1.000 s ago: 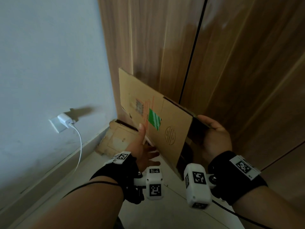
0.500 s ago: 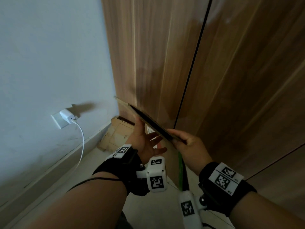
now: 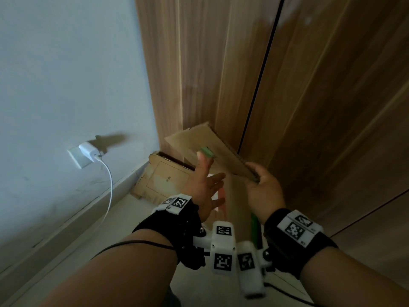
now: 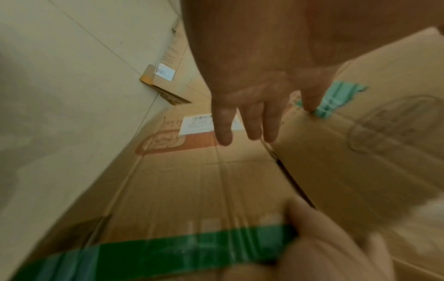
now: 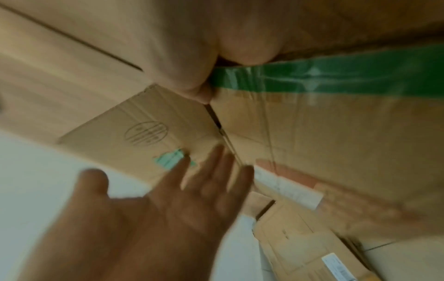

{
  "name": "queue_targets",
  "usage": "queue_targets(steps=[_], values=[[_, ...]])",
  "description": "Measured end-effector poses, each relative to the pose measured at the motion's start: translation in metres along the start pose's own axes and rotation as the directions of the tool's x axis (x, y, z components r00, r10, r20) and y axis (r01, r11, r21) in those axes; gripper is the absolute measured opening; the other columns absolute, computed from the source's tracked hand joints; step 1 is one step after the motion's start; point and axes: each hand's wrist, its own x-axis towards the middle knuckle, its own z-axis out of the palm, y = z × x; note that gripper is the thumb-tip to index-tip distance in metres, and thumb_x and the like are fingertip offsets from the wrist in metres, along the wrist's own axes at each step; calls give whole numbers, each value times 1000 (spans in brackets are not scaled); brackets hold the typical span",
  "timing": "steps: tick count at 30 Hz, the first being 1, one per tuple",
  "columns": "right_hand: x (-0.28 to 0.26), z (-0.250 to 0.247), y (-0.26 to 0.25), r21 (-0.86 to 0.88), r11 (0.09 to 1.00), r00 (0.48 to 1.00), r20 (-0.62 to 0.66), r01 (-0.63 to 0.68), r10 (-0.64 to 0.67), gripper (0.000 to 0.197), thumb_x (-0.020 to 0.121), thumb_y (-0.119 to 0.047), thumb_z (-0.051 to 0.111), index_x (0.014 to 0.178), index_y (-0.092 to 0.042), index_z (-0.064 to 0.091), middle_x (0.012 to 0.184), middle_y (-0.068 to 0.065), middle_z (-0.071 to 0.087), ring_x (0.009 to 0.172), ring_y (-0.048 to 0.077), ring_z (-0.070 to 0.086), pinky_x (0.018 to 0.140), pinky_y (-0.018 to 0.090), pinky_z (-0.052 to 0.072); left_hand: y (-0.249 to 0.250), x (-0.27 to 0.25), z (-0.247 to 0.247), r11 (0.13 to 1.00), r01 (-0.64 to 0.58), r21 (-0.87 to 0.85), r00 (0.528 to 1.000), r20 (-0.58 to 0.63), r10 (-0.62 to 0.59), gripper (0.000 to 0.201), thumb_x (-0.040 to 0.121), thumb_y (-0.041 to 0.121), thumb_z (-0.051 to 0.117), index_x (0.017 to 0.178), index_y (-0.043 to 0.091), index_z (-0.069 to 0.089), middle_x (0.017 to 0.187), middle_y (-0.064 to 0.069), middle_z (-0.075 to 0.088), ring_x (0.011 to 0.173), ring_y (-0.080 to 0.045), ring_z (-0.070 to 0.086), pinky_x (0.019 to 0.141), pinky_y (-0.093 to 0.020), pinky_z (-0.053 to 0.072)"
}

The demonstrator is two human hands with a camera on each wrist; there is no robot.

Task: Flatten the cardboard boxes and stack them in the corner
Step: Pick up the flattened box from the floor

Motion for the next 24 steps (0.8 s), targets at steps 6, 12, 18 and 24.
queue_targets(steps=[6, 12, 18, 24], values=[[13, -10, -14, 409, 909, 990, -73, -84, 124, 41, 90, 7, 44, 76, -24, 67, 88, 10, 69, 74, 24, 64, 67, 36, 57, -8, 14, -20, 905, 120, 407, 959, -283, 1, 80, 80, 67, 40, 142, 17, 39, 142, -20, 46, 129, -42, 45, 106, -53, 39], [20, -19, -18, 594, 795, 967, -110, -120, 228, 36, 94, 3, 41, 78, -21, 62, 82, 8, 64, 68, 23, 62, 52, 31, 51, -6, 25, -31, 950, 226, 214, 898, -424, -118, 75, 88, 65, 24, 135, 11, 48, 131, -22, 56, 120, -40, 54, 104, -50, 41], [24, -29, -24, 662, 742, 965, -115, -102, 236, 37, 95, 3, 39, 80, -24, 57, 84, 5, 58, 73, 23, 57, 62, 37, 50, -19, 47, -53, 990, 132, 42, 926, -362, -108, 85, 72, 76, 35, 128, 14, 51, 123, -9, 60, 118, -38, 57, 100, -54, 45], [32, -34, -7, 326, 945, 1000, 2, 4, -5, 44, 87, 14, 38, 75, -20, 63, 96, -4, 60, 86, 17, 57, 66, 25, 51, 8, 25, -53, 925, 47, -378, 922, -340, -186, 104, 67, 81, 43, 143, 9, 36, 137, -18, 52, 122, -37, 53, 104, -57, 39]])
